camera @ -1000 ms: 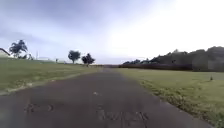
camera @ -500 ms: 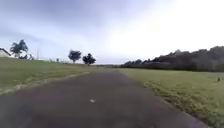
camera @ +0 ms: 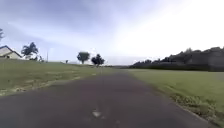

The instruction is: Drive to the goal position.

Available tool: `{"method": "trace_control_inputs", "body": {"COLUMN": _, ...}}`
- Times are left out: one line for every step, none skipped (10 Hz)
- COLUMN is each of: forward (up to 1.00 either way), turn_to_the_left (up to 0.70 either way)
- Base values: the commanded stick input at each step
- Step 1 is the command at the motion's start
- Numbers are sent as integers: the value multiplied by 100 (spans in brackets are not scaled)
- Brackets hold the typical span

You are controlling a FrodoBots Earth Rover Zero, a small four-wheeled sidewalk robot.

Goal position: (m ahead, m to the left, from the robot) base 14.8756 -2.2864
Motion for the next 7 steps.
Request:
{"method": "trace_control_inputs", "body": {"forward": 100, "turn_to_the_left": 0}}
{"method": "trace_control_inputs", "body": {"forward": 100, "turn_to_the_left": 0}}
{"method": "trace_control_inputs", "body": {"forward": 100, "turn_to_the_left": 0}}
{"method": "trace_control_inputs", "body": {"forward": 100, "turn_to_the_left": 0}}
{"method": "trace_control_inputs", "body": {"forward": 100, "turn_to_the_left": 0}}
{"method": "trace_control_inputs", "body": {"forward": 100, "turn_to_the_left": 0}}
{"method": "trace_control_inputs", "body": {"forward": 100, "turn_to_the_left": 0}}
